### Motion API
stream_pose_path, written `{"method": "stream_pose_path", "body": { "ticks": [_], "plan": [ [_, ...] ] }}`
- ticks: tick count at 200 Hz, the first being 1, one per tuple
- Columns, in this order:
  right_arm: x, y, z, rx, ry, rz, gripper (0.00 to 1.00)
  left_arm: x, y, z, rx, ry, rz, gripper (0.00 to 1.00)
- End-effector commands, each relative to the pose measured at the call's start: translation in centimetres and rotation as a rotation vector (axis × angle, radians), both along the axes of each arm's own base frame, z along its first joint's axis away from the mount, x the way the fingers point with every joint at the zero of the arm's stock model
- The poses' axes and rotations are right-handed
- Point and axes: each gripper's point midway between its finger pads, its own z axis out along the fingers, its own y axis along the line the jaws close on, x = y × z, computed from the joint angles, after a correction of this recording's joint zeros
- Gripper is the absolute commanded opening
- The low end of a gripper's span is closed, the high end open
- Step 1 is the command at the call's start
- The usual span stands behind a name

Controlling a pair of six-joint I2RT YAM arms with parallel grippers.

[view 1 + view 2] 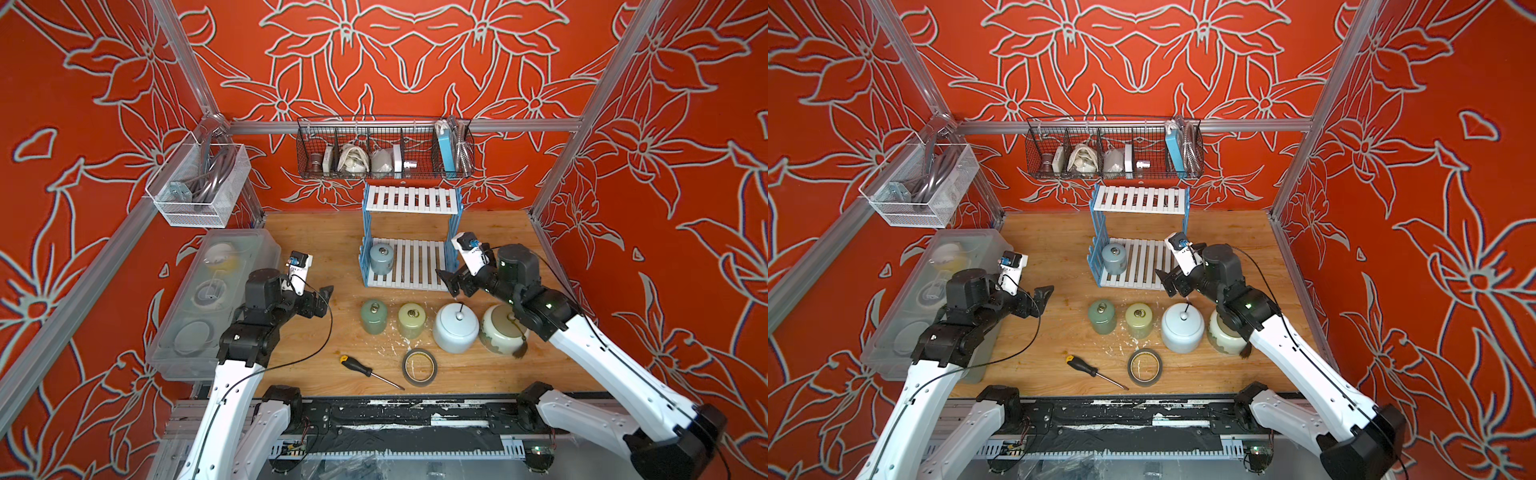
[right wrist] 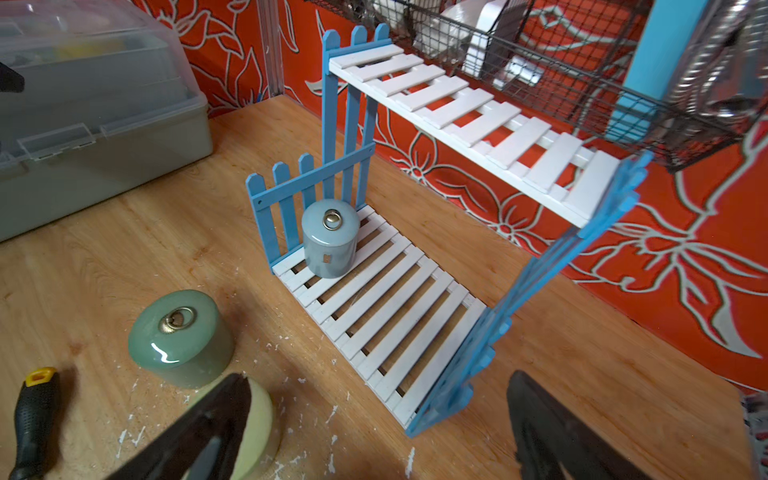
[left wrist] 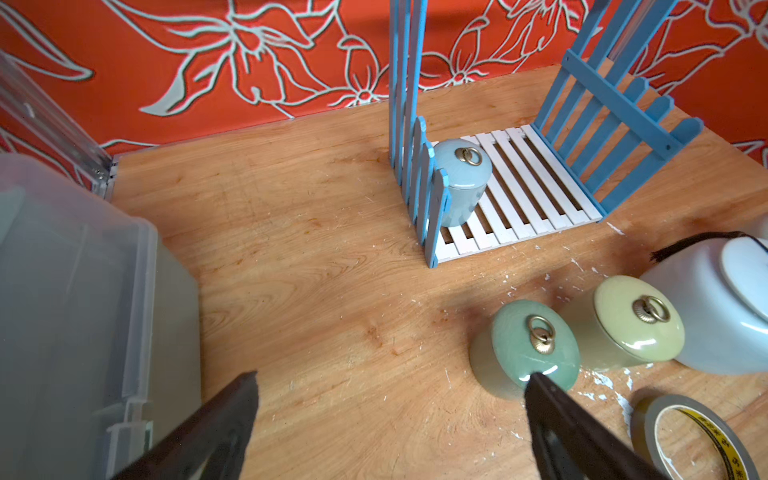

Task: Remove the tea canisters from the shelf
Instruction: Pick up the tea canister from the shelf.

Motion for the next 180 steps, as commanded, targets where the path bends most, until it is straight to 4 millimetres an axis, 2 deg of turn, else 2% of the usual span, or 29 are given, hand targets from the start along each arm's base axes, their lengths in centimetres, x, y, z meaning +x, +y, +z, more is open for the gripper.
{"method": "stream_pose_path", "body": {
  "ticks": [1, 16, 46, 69, 119, 180],
  "plan": [
    [0.7, 1.9, 1.1, 0.044, 0.006, 0.018, 1.0, -0.4, 1.2, -0.4, -0.034, -0.013, 0.069, 0.99],
    [1.4, 3.2, 0.6, 0.044, 0.005, 0.035, 0.99, -0.5, 1.6, -0.8, -0.014, -0.034, 0.082, 0.99],
    [2.8, 5.4, -0.9, 0.017, 0.052, 0.053, 1.0, -0.4, 2.5, -0.3, -0.01, -0.044, 0.122, 0.99],
    [3.7, 7.0, -2.2, -0.005, 0.071, 0.081, 0.99, -0.2, 2.3, -0.8, -0.003, -0.055, 0.111, 0.99],
    [5.7, 9.3, -4.9, -0.024, 0.127, 0.099, 1.0, 0.1, 3.1, -1.5, 0.043, -0.051, 0.136, 0.99],
    [8.4, 12.4, -9.2, -0.032, 0.199, 0.122, 0.99, 0.1, 3.8, -1.8, 0.061, -0.047, 0.165, 0.99]
  ]
}}
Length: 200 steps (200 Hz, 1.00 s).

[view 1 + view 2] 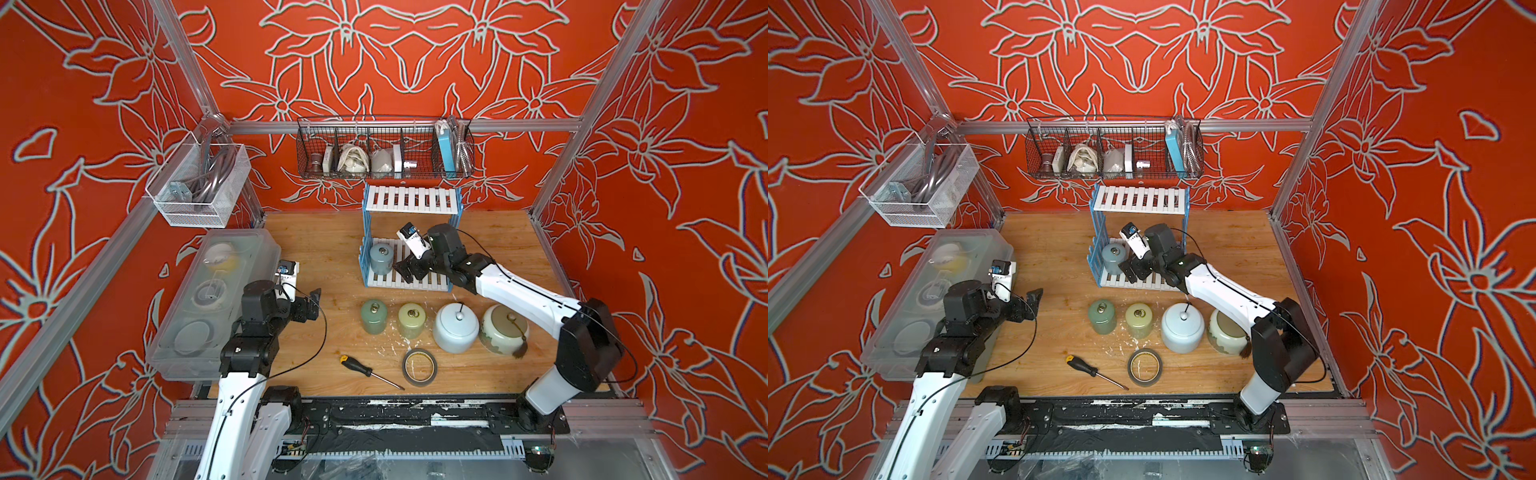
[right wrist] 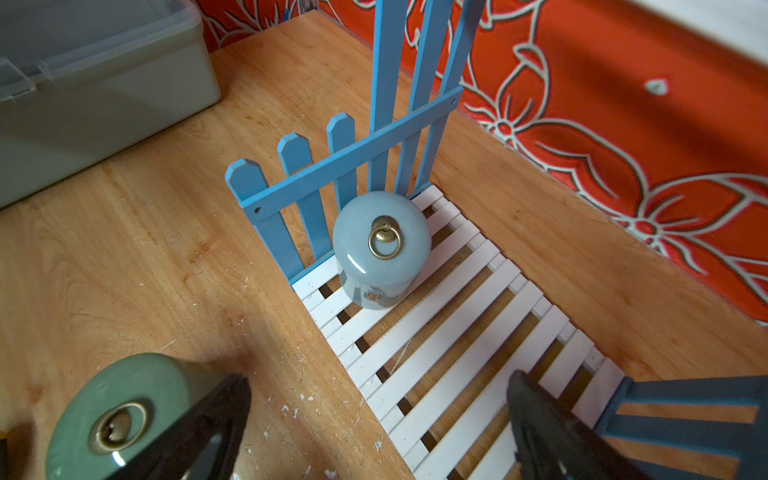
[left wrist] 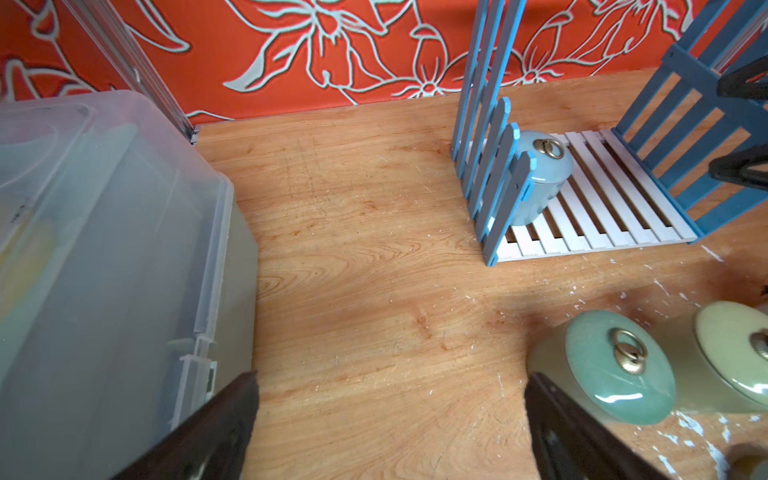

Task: Remove the tea canisters from the shelf
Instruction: Pick up the tea canister from the shelf.

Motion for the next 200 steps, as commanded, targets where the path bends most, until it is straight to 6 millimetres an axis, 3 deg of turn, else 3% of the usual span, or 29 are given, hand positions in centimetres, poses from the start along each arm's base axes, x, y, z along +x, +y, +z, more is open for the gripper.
{"method": "stream_pose_path", "body": {
  "ticks": [1, 72, 113, 200],
  "plan": [
    [0.6, 1.9, -0.3, 0.046, 0.01, 0.022, 0.99, 0.2, 0.5, 0.5, 0.016, -0.025, 0.016, 0.99],
    [3.6, 5.1, -4.5, 0.028, -0.002, 0.079, 1.0, 0.1, 0.7, 0.3, 0.02, -0.025, 0.027, 0.99],
    [5.9, 5.8, -7.0, 0.018, -0.015, 0.027, 1.0, 0.1, 0.4, 0.3, 0.015, -0.026, 0.013, 0.99],
    [8.1, 7.9, -8.6, 0.052, -0.002, 0.022, 0.95, 0.1, -0.2, 0.2, 0.008, -0.028, -0.012, 0.99]
  ]
}}
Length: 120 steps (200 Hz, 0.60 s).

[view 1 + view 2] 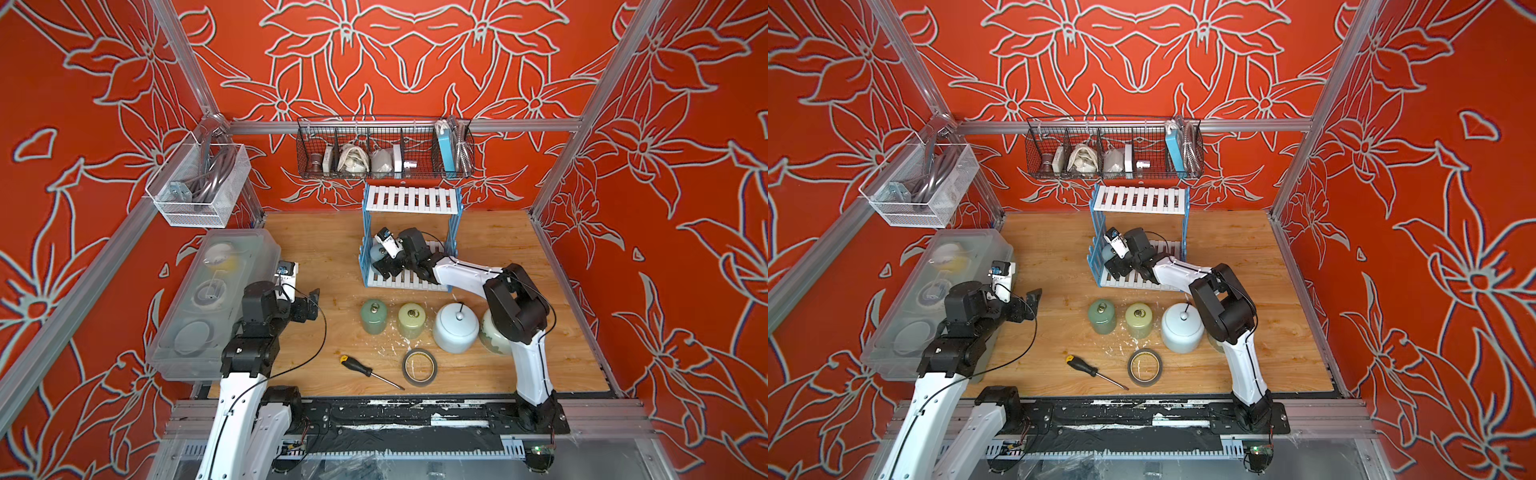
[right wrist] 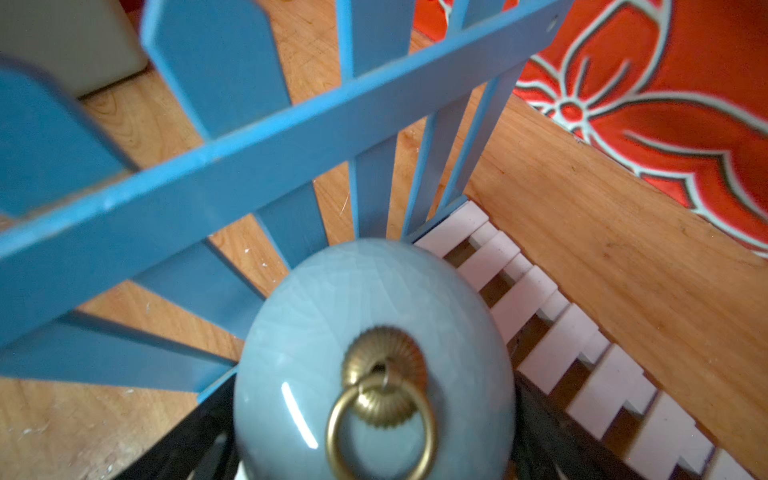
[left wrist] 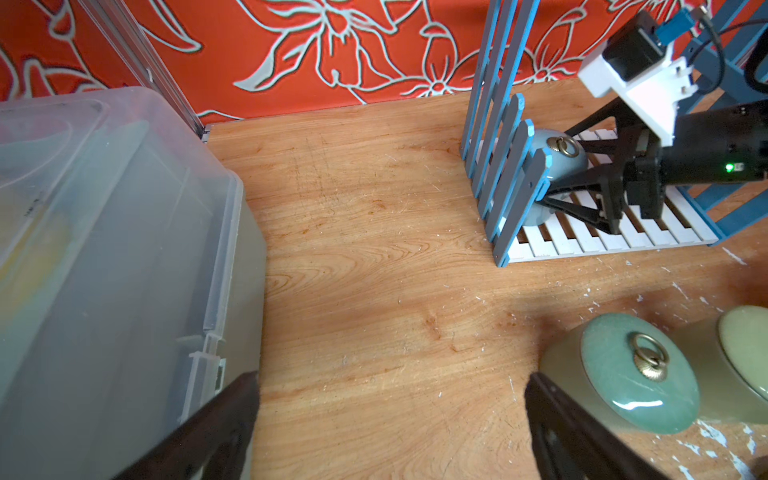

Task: Remove the tea canisters from the shelf
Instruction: Pick up the tea canister from the shelf.

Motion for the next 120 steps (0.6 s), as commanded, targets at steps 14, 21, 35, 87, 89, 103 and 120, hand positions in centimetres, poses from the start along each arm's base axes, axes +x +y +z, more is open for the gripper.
{"method": "stream_pose_path", "body": {
  "ticks": [14, 21, 35, 87, 89, 103, 120],
  "plan": [
    [0.7, 1.7, 0.5, 0.04, -0.006, 0.013, 0.94, 0.1, 0.0, 0.4, 0.011, -0.02, -0.004, 0.99],
    [0.8, 1.9, 0.5, 0.036, -0.011, 0.018, 0.93, 0.1, 0.1, 0.3, 0.015, -0.025, -0.002, 0.99],
    [1.1, 1.8, 0.2, 0.033, -0.012, 0.006, 0.91, 0.1, -0.3, 0.4, 0.006, -0.032, -0.017, 0.99],
    [0.7, 1.5, 0.5, 0.021, -0.005, 0.004, 0.71, 0.1, -0.4, 0.5, 0.005, -0.035, -0.02, 0.99],
    [0.6, 1.5, 0.5, 0.02, -0.003, 0.004, 0.69, 0.1, -0.4, 0.5, 0.004, -0.033, -0.023, 0.99],
    [0.1, 1.1, 0.8, 0.02, -0.003, 0.006, 0.65, -0.1, -0.4, 0.6, -0.002, -0.023, -0.021, 0.99],
    [-0.2, 0.6, 1.2, 0.0, -0.023, 0.003, 0.62, 0.0, 0.0, 0.7, 0.012, -0.034, 0.0, 0.99]
  ]
}}
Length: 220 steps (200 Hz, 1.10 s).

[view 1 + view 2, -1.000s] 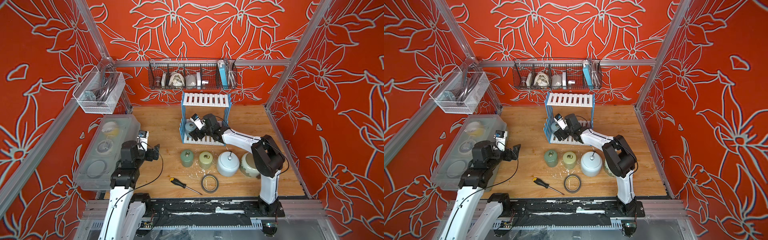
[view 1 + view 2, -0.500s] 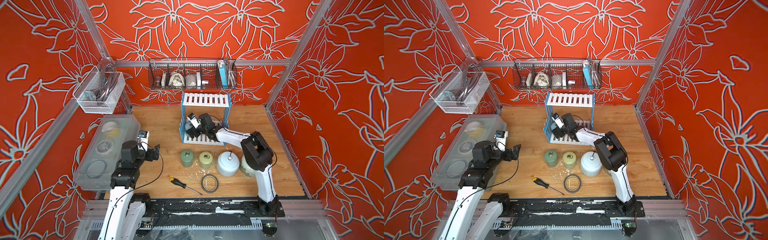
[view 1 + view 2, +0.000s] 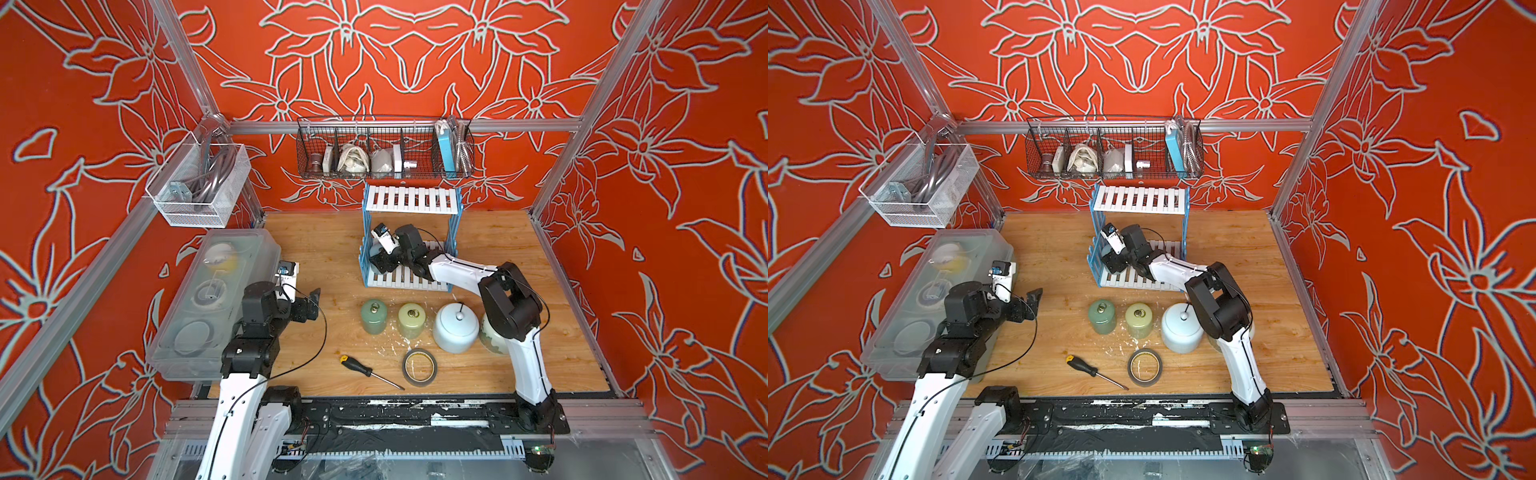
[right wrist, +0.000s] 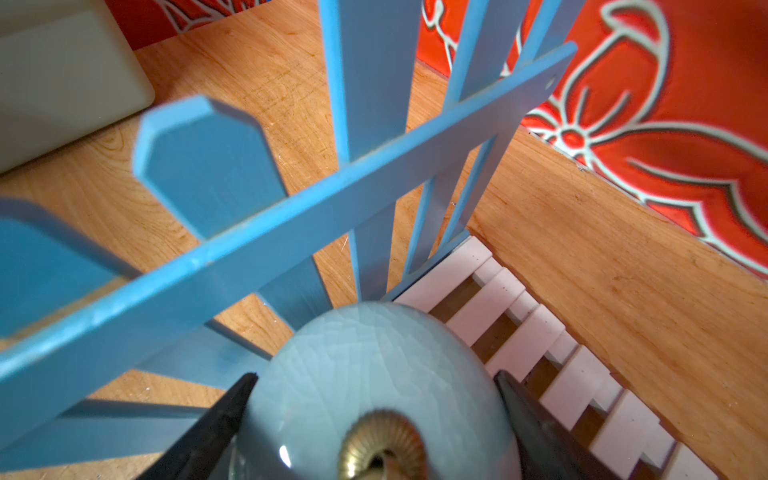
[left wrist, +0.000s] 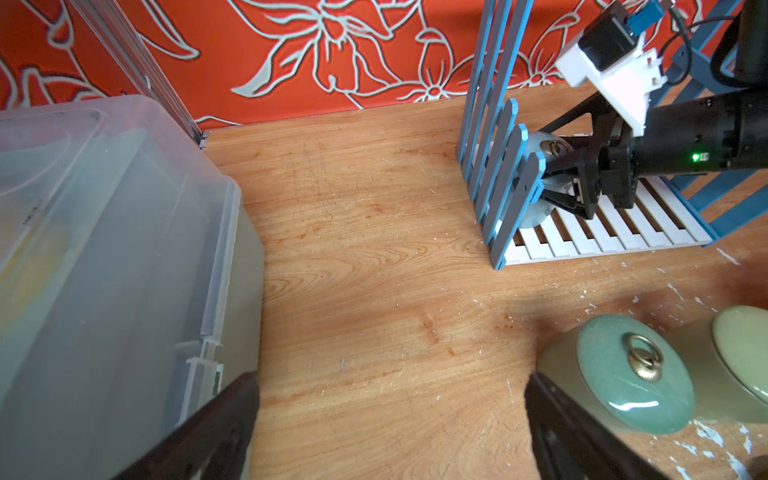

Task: Remove the tea canisters from the shelf
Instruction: Pick up the tea canister from the shelf.

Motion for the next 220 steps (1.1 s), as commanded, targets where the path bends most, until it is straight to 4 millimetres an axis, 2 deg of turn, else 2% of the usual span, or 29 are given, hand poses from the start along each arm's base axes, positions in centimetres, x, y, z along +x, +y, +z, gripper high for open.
{"method": "stream_pose_path", "body": {
  "ticks": [1, 40, 64, 124, 172, 198, 220],
  "plan": [
    [-1.1, -0.7, 0.7, -0.031, -0.016, -0.002, 0.62, -0.1, 0.2, 0.6, 0.011, -0.026, 0.007, 0.99],
    [-2.6, -1.7, 2.3, -0.015, -0.025, -0.017, 0.58, -0.2, -0.1, 0.6, -0.013, -0.019, -0.005, 0.99],
    [-3.7, -2.2, 4.0, -0.006, -0.06, -0.02, 0.57, -0.2, -0.5, 0.7, -0.02, -0.031, -0.024, 0.99],
    [-8.1, -2.6, 7.7, 0.015, -0.095, 0.025, 0.57, 0.0, -0.2, 0.9, -0.026, -0.023, -0.004, 0.99],
    [-11.5, -2.1, 11.7, 0.037, -0.143, 0.075, 0.57, 0.1, 0.6, 1.4, -0.011, -0.031, 0.047, 0.99],
    [-13.6, -0.9, 13.7, 0.051, -0.153, 0.134, 0.57, 0.0, 1.6, 1.8, 0.007, -0.032, 0.102, 0.99],
    [-14.9, 0.4, 14.6, 0.078, -0.165, 0.163, 0.57, 0.0, 2.1, 2.3, 0.007, -0.045, 0.135, 0.99]
  ]
}}
